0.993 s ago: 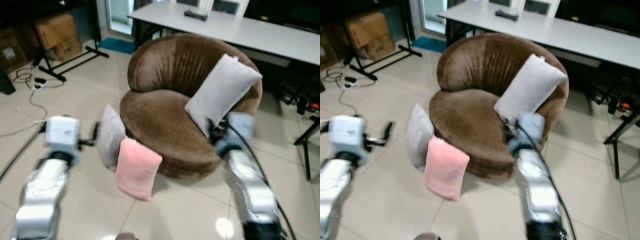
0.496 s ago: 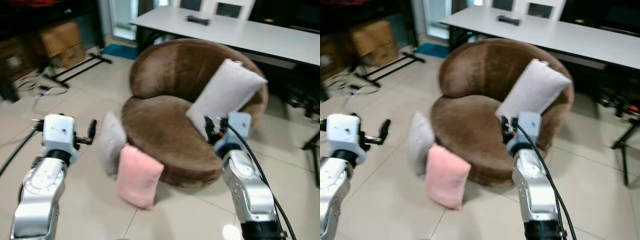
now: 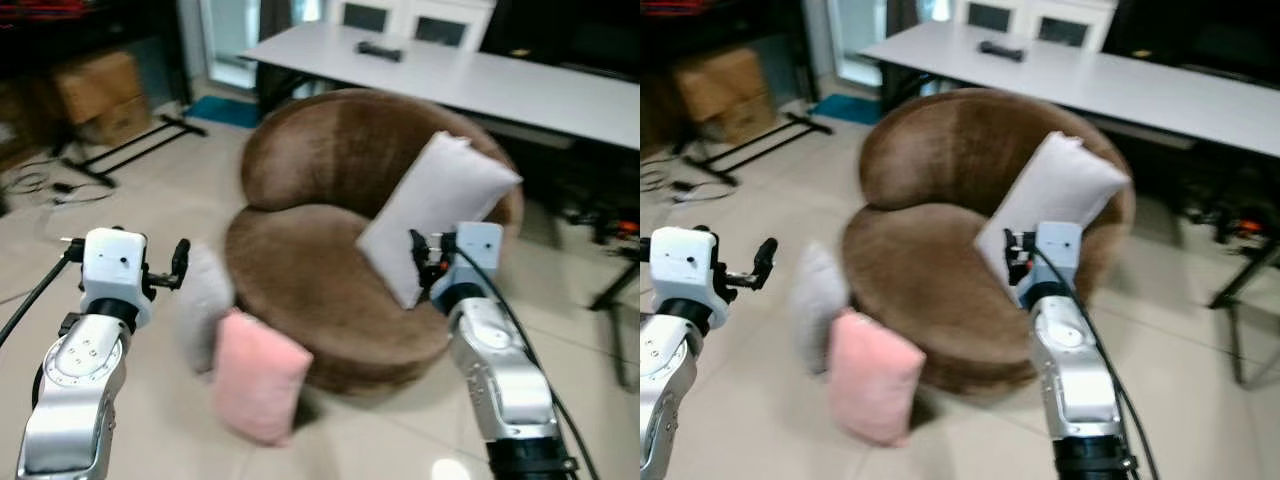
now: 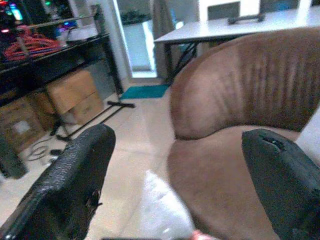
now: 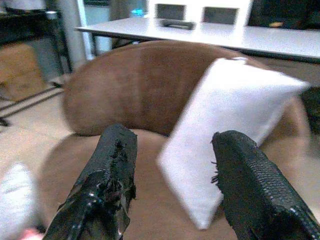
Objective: Move the pillow to the sofa from floor
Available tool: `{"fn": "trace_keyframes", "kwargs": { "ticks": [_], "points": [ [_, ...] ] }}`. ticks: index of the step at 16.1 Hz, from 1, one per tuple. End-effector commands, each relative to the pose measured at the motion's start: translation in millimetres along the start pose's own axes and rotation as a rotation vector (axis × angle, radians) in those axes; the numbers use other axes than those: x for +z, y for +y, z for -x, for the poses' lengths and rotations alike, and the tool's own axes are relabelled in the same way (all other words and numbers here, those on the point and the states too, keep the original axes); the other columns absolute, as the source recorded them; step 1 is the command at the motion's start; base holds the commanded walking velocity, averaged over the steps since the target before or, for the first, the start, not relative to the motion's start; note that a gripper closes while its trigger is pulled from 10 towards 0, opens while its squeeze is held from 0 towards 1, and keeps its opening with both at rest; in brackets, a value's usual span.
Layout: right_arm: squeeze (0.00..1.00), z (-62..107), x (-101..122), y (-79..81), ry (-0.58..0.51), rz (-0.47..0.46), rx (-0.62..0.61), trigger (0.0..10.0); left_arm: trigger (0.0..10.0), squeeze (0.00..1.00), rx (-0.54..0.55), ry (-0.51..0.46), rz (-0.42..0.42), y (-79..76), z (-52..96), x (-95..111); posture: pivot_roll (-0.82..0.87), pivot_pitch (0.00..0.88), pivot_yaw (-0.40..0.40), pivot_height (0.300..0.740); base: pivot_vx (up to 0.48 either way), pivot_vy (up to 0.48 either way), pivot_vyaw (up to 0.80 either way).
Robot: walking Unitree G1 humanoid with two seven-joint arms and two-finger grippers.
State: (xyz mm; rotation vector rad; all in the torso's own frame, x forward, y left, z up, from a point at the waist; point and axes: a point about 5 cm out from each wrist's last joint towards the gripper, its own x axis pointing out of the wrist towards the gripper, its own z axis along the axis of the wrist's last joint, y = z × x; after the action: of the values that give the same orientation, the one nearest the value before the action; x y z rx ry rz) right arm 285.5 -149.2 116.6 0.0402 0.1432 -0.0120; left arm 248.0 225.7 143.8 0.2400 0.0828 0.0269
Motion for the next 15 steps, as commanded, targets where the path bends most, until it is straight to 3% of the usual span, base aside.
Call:
{"fn": "trace_keyframes", "kwargs": {
  "ticks": [1,5,10,15],
  "points": [
    [0.0,-2.4,0.7,-3.9,0.007,0.003,-0.014,10.0,10.0,0.0,-0.017,-0.006,-0.001,-4.7,-0.6,1.3,0.08,0.0,-0.057,0.74,0.345,0.0,0.0],
    [0.0,-3.0,2.6,-2.6,0.0,0.033,0.002,10.0,10.0,0.0,-0.029,-0.005,0.009,-9.5,-1.4,0.1,0.07,0.0,-0.054,0.74,0.349,0.0,0.0],
    [0.0,-4.0,1.6,-1.3,0.005,0.042,0.013,10.0,10.0,0.0,-0.031,-0.011,0.006,-10.2,-2.3,1.4,0.08,0.0,-0.056,0.74,0.351,0.0,0.8],
    [0.0,-4.8,-0.8,-4.8,0.017,0.005,-0.014,10.0,10.0,0.0,-0.038,-0.012,0.004,-10.7,-3.4,1.7,0.08,0.0,-0.053,0.74,0.349,0.0,0.0]
  ]
}}
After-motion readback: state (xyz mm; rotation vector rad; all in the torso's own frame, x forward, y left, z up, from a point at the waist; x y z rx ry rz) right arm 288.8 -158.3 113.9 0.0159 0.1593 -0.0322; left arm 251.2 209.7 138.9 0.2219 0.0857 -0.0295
